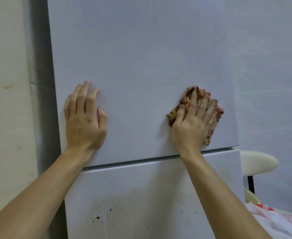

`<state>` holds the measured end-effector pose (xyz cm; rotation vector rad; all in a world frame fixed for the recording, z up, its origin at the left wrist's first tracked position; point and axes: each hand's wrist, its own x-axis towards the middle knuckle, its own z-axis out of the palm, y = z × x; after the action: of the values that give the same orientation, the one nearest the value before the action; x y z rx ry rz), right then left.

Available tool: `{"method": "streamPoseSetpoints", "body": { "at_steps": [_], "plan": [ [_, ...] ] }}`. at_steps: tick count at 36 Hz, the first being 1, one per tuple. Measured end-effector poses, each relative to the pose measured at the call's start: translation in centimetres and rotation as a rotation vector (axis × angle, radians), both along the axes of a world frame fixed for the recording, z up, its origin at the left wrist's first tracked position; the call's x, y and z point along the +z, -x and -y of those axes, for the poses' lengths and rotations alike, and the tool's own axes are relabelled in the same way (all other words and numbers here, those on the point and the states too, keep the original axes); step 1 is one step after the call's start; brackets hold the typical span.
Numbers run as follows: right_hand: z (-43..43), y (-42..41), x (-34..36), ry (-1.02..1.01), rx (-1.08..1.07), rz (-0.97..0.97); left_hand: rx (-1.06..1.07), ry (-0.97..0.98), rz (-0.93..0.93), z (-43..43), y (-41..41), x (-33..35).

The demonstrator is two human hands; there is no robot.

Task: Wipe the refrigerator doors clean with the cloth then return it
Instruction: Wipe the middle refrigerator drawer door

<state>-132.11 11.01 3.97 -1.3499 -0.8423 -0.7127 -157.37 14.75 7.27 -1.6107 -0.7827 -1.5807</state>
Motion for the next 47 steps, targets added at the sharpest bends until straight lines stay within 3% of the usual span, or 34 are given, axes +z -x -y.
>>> {"method": "streamPoseSetpoints", "body": {
  "at_steps": [10,17,24,37,47],
  "plan": [
    [-2.8,12.6,-1.9,-0.126,0.047,0.359,0.021,0.007,0.078,-0.1,4.8,-1.4],
    [-3.7,23.0,-4.4,0.048,0.169,0.816,0.102,0.032,0.074,-0.2,10.1,-2.6],
    [-3.0,21.2,-5.1,0.022,0.183,0.911,0.079,0.053,0.02,-0.2,9.6,-3.9],
    [-0.1,3.1,-6.7,-0.039,0.099,0.607,0.0,0.06,-0.033,-0.2,1.5,-7.1],
    [2.6,-9.0,-6.5,0.052,0.108,0.021,0.049,-0.006,0.013,-1.1,1.3,-7.2]
  ]
}}
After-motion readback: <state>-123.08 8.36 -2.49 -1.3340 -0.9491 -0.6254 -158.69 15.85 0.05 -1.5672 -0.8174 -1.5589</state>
